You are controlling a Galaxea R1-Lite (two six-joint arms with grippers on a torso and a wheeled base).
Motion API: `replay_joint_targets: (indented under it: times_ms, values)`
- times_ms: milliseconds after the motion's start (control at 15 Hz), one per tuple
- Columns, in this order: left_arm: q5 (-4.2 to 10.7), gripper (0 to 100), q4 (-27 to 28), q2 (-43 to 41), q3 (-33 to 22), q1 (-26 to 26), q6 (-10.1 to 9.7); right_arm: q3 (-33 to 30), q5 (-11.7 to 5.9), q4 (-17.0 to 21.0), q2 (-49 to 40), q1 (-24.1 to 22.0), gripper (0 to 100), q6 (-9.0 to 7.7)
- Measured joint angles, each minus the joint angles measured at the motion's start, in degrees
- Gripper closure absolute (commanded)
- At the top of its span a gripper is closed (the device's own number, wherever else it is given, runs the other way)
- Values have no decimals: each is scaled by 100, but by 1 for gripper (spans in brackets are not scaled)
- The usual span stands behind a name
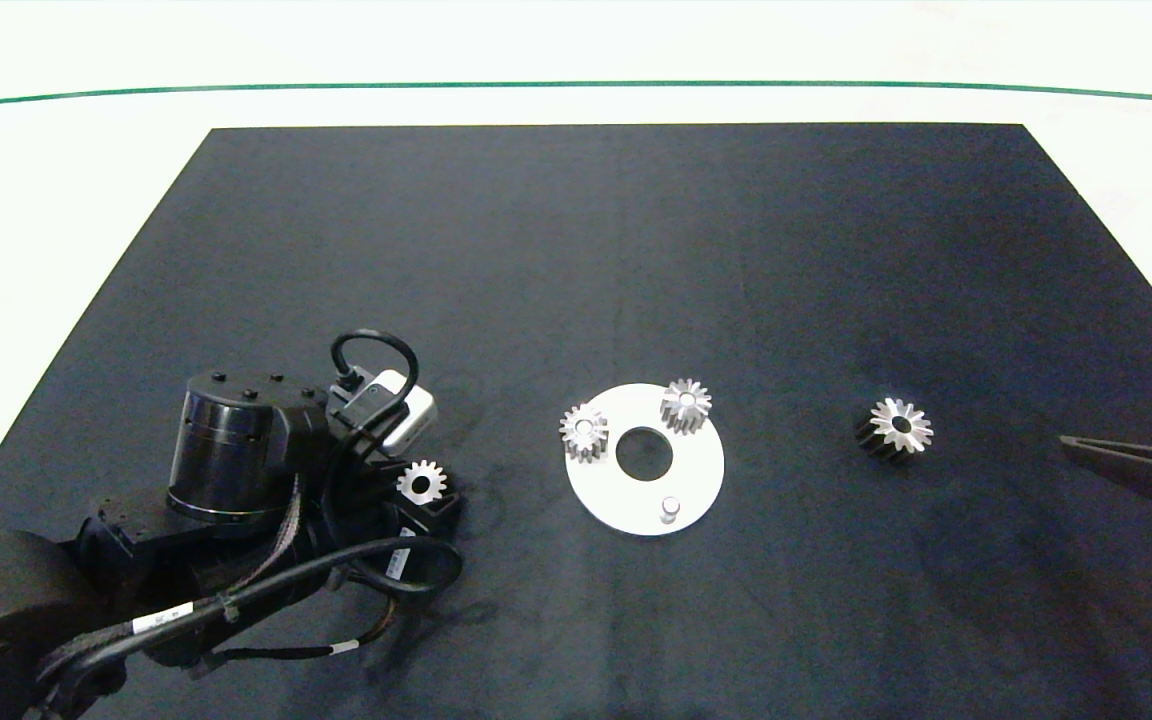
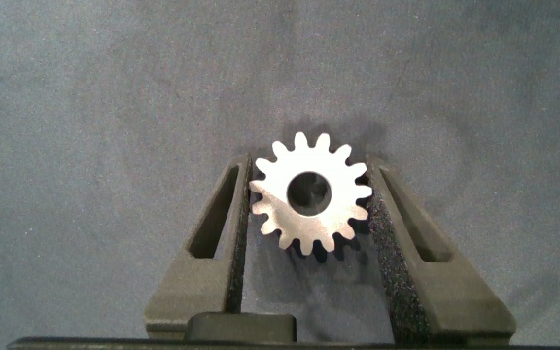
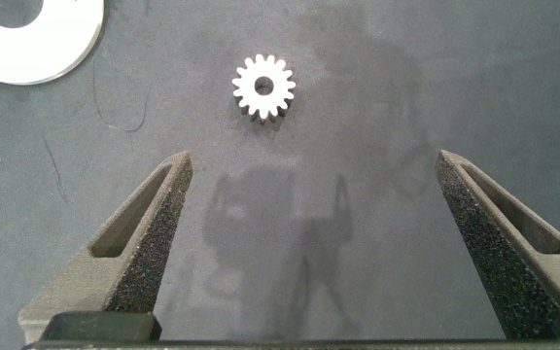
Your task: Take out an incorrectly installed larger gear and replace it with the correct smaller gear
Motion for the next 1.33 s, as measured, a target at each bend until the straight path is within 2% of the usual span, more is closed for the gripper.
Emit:
replay_joint_targets:
  times_ms: [733, 933, 1000, 1067, 1200, 1333]
  values:
    - [39, 81, 63, -243, -74, -297, 5, 9, 63, 4, 27, 0, 0, 5]
    - [69, 81, 69, -394, -55, -538, 2, 9, 77, 0, 55, 2, 0, 132]
    - [76, 81, 78, -438, -52, -636, 2, 7, 135, 0, 61, 2, 0, 149]
    - [108, 81, 127, -480, -52, -756, 2, 5, 145, -5, 66, 0, 0, 151]
    - [266, 81, 210, -535, -83, -978, 9, 2, 151, -2, 68, -1, 0, 154]
    - [389, 81, 485, -555, -155, -1139, 11, 2, 151, 4, 55, -1, 0, 157]
